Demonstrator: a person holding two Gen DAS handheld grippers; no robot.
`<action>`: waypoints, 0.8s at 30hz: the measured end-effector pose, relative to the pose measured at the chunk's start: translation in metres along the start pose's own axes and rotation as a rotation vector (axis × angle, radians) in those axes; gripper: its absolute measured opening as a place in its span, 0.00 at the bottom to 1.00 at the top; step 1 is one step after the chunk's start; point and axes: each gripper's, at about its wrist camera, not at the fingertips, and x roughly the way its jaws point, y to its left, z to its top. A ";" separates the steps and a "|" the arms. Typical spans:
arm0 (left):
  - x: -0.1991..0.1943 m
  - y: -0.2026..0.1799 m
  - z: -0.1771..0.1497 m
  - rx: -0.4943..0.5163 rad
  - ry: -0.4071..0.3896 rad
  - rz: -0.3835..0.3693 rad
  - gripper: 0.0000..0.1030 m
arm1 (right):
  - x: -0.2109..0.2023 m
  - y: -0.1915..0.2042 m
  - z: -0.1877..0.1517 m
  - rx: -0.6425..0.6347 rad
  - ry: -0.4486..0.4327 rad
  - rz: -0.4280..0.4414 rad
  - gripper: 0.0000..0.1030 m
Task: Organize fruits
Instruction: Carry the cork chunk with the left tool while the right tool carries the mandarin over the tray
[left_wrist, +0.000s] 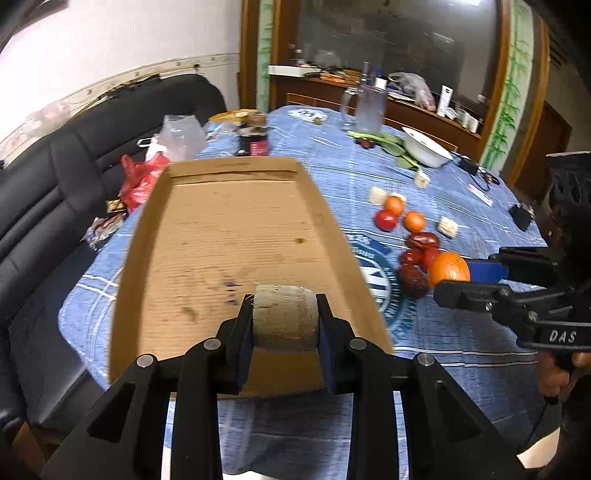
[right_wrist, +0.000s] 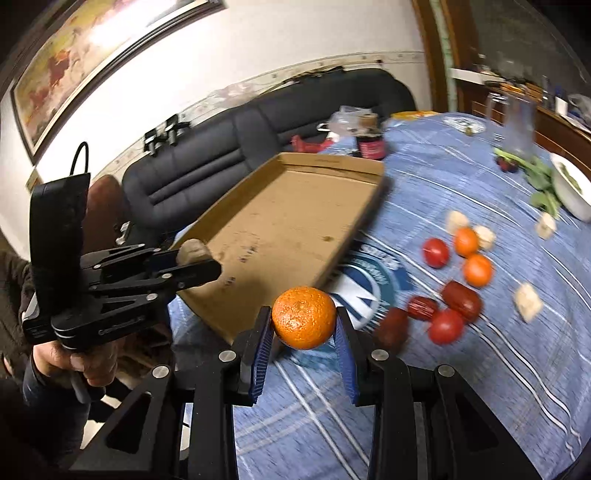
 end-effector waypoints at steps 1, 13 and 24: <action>0.000 0.005 0.000 -0.009 0.000 0.007 0.27 | 0.006 0.005 0.003 -0.011 0.007 0.008 0.32; 0.011 0.038 -0.005 -0.055 0.025 0.036 0.27 | 0.065 0.042 0.015 -0.091 0.103 0.056 0.32; 0.037 0.047 -0.011 -0.046 0.108 0.045 0.27 | 0.112 0.051 0.015 -0.158 0.232 0.038 0.32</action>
